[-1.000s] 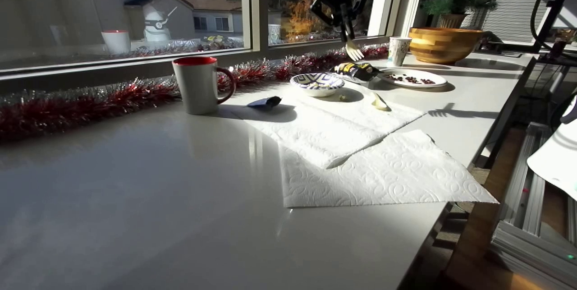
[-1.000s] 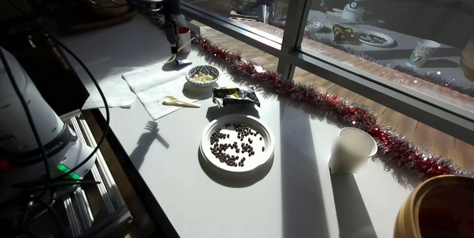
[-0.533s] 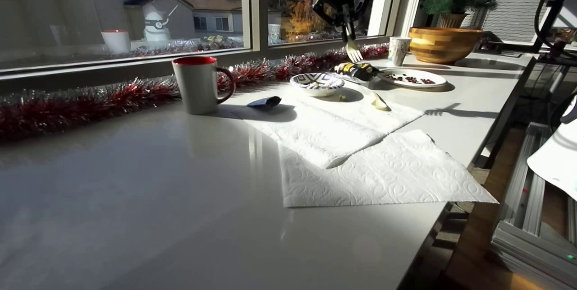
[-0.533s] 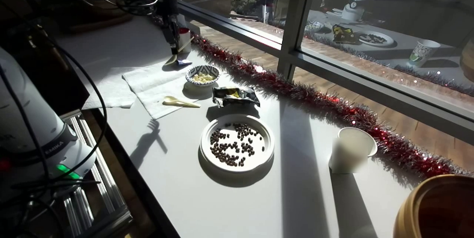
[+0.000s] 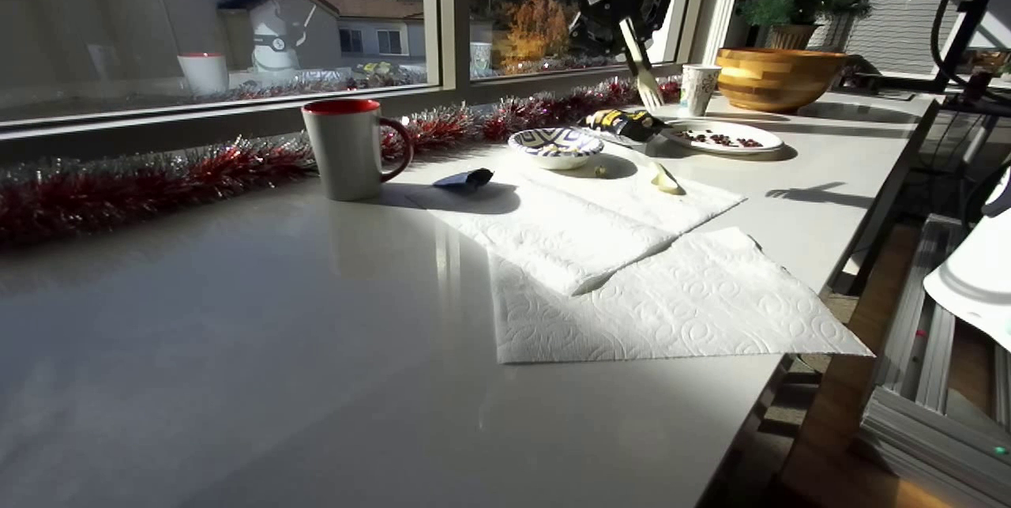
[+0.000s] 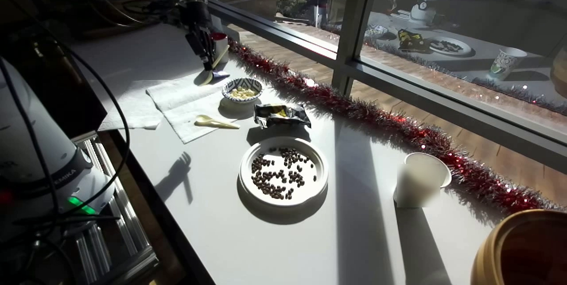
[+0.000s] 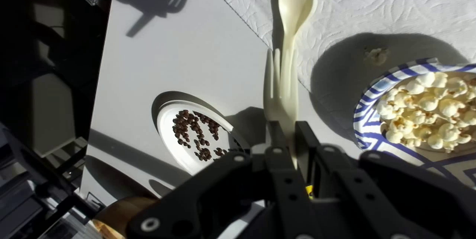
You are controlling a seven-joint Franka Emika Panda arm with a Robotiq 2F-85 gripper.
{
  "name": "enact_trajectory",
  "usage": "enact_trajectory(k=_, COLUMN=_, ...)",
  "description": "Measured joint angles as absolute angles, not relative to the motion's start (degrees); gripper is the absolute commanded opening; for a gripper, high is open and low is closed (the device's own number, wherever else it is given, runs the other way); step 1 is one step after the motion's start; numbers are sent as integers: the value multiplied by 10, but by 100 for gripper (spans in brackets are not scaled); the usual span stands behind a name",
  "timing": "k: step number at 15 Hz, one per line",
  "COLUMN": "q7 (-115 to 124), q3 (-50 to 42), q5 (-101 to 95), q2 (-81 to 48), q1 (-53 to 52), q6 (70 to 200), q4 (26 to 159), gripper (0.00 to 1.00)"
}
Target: Use fork to move the small plate and the paper towels to the left
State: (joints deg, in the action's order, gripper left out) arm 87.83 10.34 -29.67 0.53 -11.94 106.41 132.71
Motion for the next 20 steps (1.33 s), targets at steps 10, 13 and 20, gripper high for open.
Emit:
enact_trajectory(k=10, q7=1116, q3=131, q5=-472, q2=-49, q1=-141, q6=980, q4=1328, gripper=3)
enact_trajectory(k=13, q7=1137, q3=132, q5=-526, q2=-81, q1=-147, q6=989, q4=1325, gripper=13)
enact_trajectory(k=20, q7=1136, q3=133, q5=-526, q2=-81, q1=-147, q6=1014, q4=1326, gripper=3)
